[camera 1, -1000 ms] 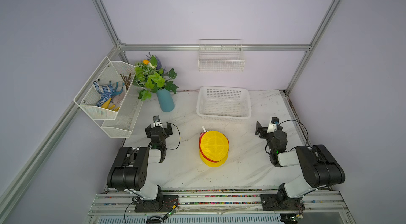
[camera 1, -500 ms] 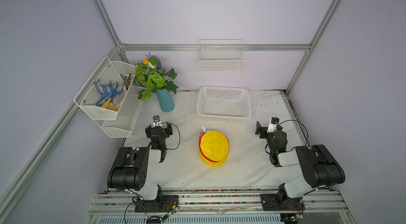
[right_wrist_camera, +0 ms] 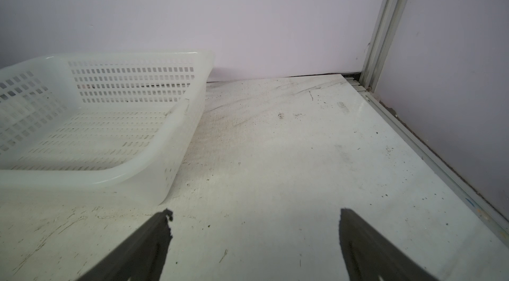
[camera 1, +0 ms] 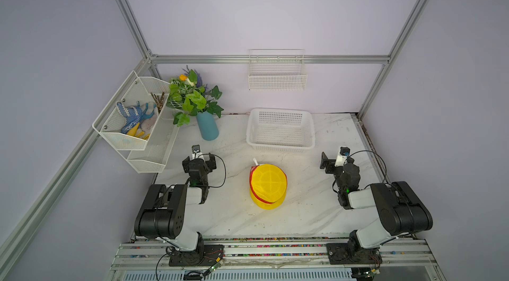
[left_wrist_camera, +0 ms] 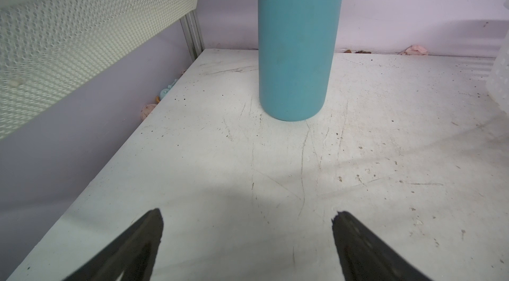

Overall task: Turn the laundry bag inside out
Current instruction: Reset both arms

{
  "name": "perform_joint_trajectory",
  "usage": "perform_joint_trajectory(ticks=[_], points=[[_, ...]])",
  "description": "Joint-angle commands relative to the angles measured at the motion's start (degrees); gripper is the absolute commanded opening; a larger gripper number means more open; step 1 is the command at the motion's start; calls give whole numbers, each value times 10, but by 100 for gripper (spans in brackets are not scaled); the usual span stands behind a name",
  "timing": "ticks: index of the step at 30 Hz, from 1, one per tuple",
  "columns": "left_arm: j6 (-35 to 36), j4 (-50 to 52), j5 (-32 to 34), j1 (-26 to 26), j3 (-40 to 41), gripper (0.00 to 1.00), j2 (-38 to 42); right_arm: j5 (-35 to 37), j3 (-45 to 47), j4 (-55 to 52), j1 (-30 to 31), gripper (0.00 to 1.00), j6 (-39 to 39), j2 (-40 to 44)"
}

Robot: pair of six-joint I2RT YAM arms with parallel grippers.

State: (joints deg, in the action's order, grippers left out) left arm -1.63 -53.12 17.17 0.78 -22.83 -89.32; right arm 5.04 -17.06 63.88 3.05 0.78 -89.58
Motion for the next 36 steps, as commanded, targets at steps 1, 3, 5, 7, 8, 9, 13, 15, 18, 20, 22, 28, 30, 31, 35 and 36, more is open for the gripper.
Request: perform_joint_trajectory(ticks=[1, 3, 5, 7, 8, 9, 13, 15, 18, 20, 22, 28, 30, 31, 35, 36], points=[[3, -7, -6, 2, 11, 100, -4, 1, 0, 20, -1, 99, -1, -2], [3, -7, -6, 2, 12, 100, -4, 1, 0, 20, -1, 99, -2, -3], [3, -8, -6, 2, 11, 100, -4, 1, 0, 20, -1, 99, -2, -3], [3, -7, -6, 2, 11, 100, -4, 1, 0, 20, -1, 99, -1, -2], [3, -6, -6, 2, 12, 100, -3, 1, 0, 20, -1, 99, -1, -3], [3, -4, -5, 3, 10, 100, -3, 1, 0, 20, -1, 99, -2, -2], [3, -2, -6, 2, 10, 100, -2, 1, 0, 20, -1, 99, -1, -2], [3, -2, -6, 2, 10, 100, -2, 1, 0, 20, -1, 99, -2, -3], [3, -1, -6, 2, 9, 100, -3, 1, 0, 20, -1, 99, -2, -3], [3, -1, -6, 2, 11, 100, -2, 1, 0, 20, -1, 99, -1, -2], [3, -1, -6, 2, 11, 100, -2, 1, 0, 20, -1, 99, -1, -3], [4, 1, -7, 2, 12, 100, 3, 1, 0, 20, -1, 99, -1, -3], [4, 1, -6, 2, 13, 100, 4, 1, 0, 20, -1, 99, -1, -3], [5, 1, -7, 2, 13, 100, 4, 1, 0, 20, -1, 99, -2, -2], [7, 0, -9, 2, 15, 100, 5, 1, 0, 20, -1, 99, -2, -2], [7, -2, -9, 2, 15, 100, 6, 1, 0, 20, -1, 99, -2, -2]])
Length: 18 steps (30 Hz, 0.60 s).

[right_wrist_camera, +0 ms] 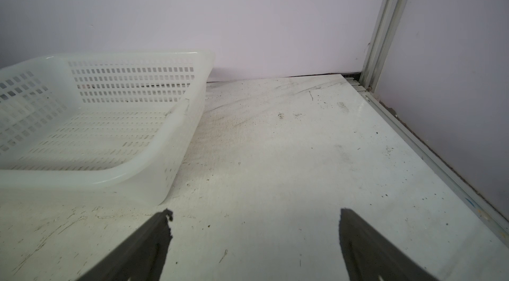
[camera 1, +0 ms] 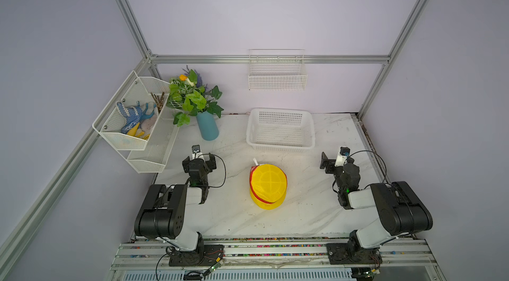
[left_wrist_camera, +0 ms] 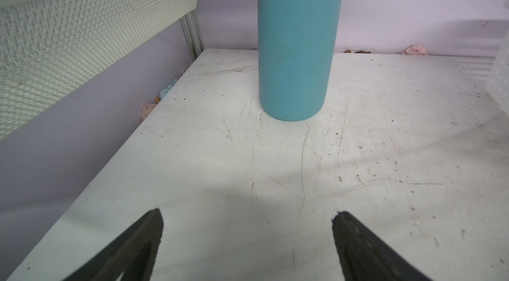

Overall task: Turn the laundry bag inside out
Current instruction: Reset both arms

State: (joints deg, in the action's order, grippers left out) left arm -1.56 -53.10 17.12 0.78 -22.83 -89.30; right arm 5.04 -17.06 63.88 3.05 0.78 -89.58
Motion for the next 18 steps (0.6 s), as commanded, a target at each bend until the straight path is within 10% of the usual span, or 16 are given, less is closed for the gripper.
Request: perform_joint_trajectory(ticks=[1, 18], points=[[10, -3, -15, 2, 14, 100, 5, 1, 0, 20, -1, 99, -2, -3], [10, -2, -42, -2, 9, 100, -5, 1, 0, 21, -1, 99, -2, -3]])
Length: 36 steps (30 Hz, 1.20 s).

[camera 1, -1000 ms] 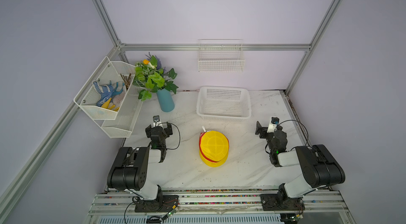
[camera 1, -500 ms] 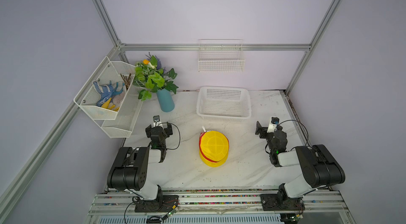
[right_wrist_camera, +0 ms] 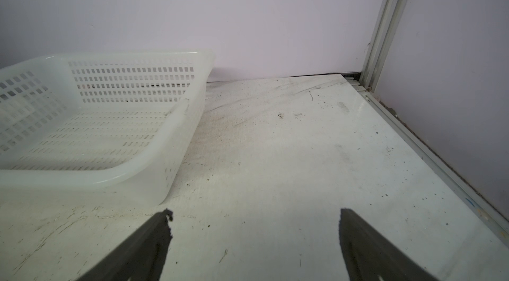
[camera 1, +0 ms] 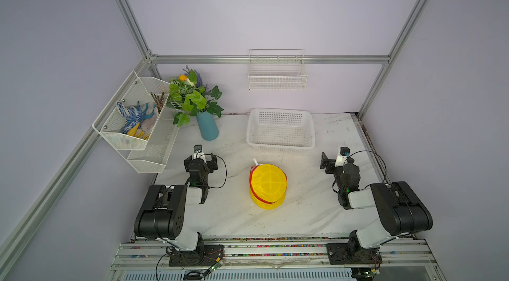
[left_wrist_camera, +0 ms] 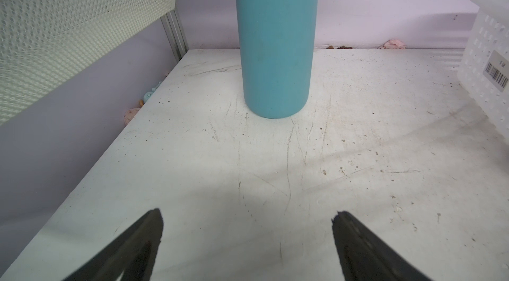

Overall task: Turn the laundry bag inside out
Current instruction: Reset both arms

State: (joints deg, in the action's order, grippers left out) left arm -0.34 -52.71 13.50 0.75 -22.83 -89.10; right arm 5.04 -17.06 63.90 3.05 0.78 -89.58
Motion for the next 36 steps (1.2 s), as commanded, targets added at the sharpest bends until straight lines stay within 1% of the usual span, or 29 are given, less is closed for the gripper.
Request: perform_joint_trajectory(ticks=[1, 13, 20, 31, 36], points=[[-2, -4, -6, -2, 8, 100, -6, 1, 0, 20, -1, 99, -2, -2], [-1, -11, -9, -3, 9, 100, -11, 1, 0, 20, -1, 99, -2, -3], [-3, 7, -15, -6, 6, 100, -3, 1, 0, 20, -1, 99, -2, -2], [-2, 6, -14, -6, 6, 100, -2, 1, 0, 20, -1, 99, -2, -2], [-14, 16, 12, -6, 7, 100, 13, 1, 0, 20, -1, 99, -2, -2]])
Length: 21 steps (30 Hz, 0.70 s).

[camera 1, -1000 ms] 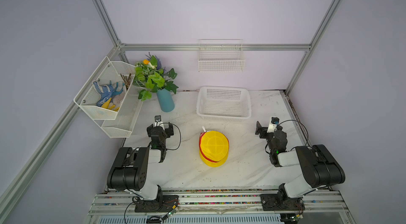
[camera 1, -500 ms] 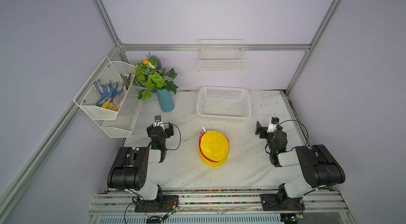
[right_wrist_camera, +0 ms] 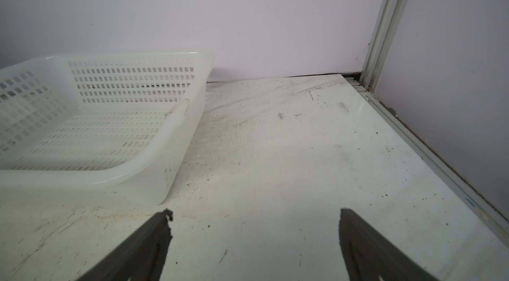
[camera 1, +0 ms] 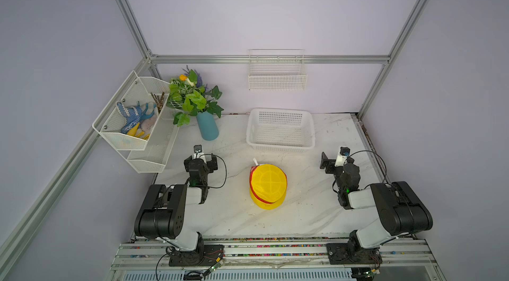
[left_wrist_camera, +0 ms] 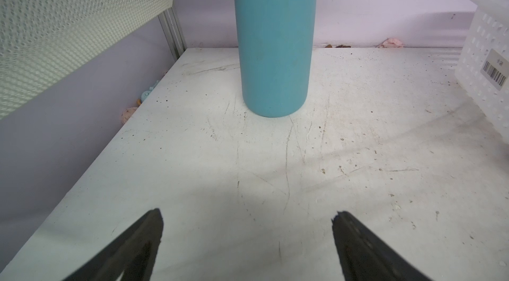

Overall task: Turn the laundry bag inside out
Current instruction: Reset both arms

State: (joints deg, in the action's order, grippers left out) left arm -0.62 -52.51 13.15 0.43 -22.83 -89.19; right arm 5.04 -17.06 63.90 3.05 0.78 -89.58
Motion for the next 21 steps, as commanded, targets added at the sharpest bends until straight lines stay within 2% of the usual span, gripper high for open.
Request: perform_joint_trajectory(ticks=[1, 6, 9, 21], points=[[-11, 15, 15, -3, 8, 100, 17, 1, 0, 20, -1, 99, -1, -3], [-4, 32, -2, -3, 5, 100, 24, 1, 0, 20, -1, 99, -2, -2], [-5, -38, 16, -3, 19, 100, -12, 1, 0, 20, -1, 99, -2, -3], [-8, 0, 13, -3, 7, 100, -3, 1, 0, 20, -1, 99, -2, -3]])
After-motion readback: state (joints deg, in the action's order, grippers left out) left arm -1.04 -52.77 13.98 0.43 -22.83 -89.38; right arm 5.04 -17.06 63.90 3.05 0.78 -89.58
